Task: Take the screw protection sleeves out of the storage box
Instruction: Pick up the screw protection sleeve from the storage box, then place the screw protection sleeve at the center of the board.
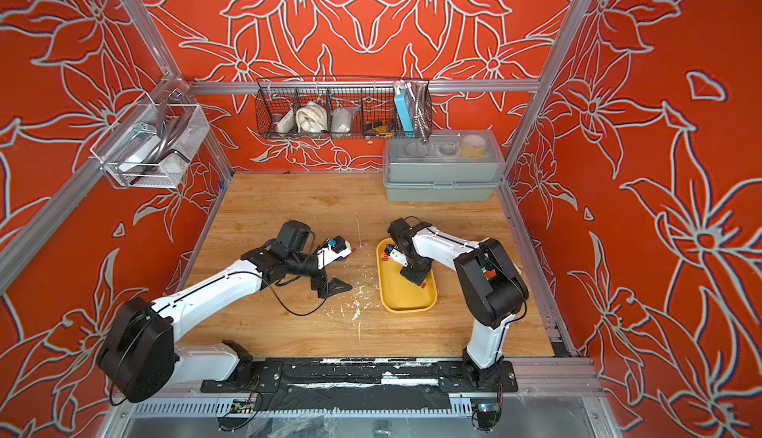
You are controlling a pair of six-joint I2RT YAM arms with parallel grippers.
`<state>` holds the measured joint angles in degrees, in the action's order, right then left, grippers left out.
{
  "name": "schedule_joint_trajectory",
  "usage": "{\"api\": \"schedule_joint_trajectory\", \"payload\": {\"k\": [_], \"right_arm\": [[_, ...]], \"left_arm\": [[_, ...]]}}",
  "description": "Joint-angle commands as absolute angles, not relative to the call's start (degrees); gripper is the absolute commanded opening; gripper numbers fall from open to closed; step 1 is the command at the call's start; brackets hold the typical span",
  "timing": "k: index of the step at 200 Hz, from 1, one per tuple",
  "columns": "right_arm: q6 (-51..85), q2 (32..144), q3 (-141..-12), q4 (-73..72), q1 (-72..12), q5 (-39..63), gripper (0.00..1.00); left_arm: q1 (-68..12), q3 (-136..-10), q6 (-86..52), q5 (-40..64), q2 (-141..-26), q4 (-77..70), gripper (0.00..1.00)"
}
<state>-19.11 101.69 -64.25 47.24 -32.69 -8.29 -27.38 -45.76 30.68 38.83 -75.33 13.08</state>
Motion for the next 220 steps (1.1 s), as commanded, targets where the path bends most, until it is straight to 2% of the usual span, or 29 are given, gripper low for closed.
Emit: {"api": "schedule_joint_trajectory", "payload": {"k": [1, 56, 113, 162, 220], "right_arm": [[-20.1, 98.9, -66.6, 49.7, -32.8, -5.2, 0.0], [-21.5, 95.1, -69.9, 53.4, -32.8, -0.7, 0.0], [-22.3, 93.4, -80.7, 57.9, -33.0, 13.8, 0.0], [-18.6, 101.7, -91.0, 54.9, -35.4, 25.3, 0.0], [-14.4, 116.6, -99.0, 49.6, -39.2, 27.1, 0.0]], "left_arm": [[-27.4, -47.4, 31.0, 38.2, -74.1, 14.2, 0.98], [-26.6, -47.9, 30.2, 37.6, -73.7, 14.7, 0.98], [-20.5, -47.9, 29.7, 37.8, -71.3, 14.8, 0.98], [-12.7, -47.9, 29.2, 36.6, -68.5, 14.3, 0.98], [-9.0, -46.5, 29.0, 36.7, -65.9, 14.1, 0.98]]}}
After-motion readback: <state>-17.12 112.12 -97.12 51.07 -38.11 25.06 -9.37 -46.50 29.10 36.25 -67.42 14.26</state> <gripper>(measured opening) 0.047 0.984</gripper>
